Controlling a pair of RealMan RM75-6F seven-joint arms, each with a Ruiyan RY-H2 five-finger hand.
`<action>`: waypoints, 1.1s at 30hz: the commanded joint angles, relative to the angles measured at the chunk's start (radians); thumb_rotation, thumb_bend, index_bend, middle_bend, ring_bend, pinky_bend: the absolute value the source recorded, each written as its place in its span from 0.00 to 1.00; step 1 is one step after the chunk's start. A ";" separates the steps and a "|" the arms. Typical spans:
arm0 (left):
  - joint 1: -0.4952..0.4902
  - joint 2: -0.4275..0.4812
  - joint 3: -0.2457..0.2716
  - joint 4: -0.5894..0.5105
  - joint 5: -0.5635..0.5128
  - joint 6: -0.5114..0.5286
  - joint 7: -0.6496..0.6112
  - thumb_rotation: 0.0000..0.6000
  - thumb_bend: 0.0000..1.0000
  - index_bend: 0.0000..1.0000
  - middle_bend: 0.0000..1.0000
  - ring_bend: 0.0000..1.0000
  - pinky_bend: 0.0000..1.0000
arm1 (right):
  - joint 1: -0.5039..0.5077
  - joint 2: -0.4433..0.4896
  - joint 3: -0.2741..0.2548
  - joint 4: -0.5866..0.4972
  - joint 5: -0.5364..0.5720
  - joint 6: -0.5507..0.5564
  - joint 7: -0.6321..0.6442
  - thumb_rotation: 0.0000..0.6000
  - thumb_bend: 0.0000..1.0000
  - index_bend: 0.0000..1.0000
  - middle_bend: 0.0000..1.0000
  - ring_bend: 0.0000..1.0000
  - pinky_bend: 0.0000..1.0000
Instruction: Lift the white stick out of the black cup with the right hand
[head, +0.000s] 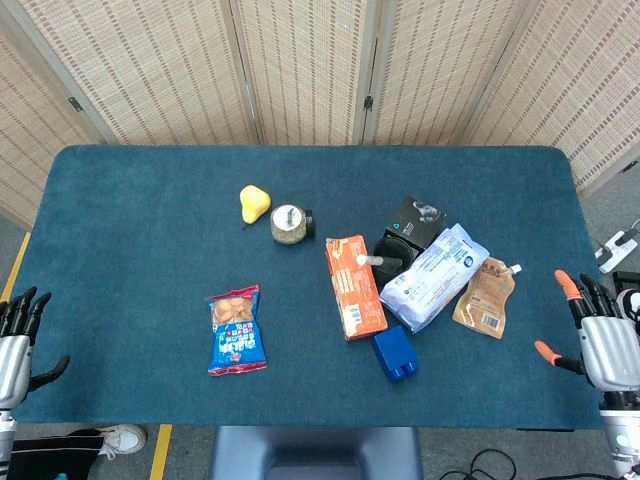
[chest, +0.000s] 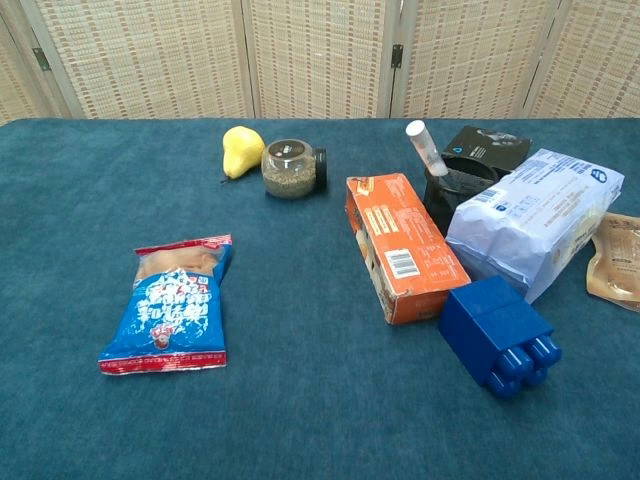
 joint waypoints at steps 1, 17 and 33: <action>-0.001 -0.002 0.002 0.005 0.007 -0.001 -0.007 1.00 0.26 0.09 0.04 0.00 0.05 | -0.004 -0.003 0.000 0.004 -0.010 0.012 0.006 1.00 0.10 0.04 0.13 0.02 0.09; 0.001 0.003 0.019 0.021 0.044 -0.002 -0.053 1.00 0.25 0.10 0.04 0.00 0.05 | -0.003 0.000 -0.004 0.007 -0.019 0.004 0.033 1.00 0.18 0.05 0.17 0.03 0.09; 0.016 0.010 0.030 0.030 0.047 0.004 -0.082 1.00 0.26 0.10 0.04 0.00 0.05 | 0.283 -0.035 0.146 -0.091 0.178 -0.352 -0.088 1.00 0.18 0.20 0.24 0.07 0.09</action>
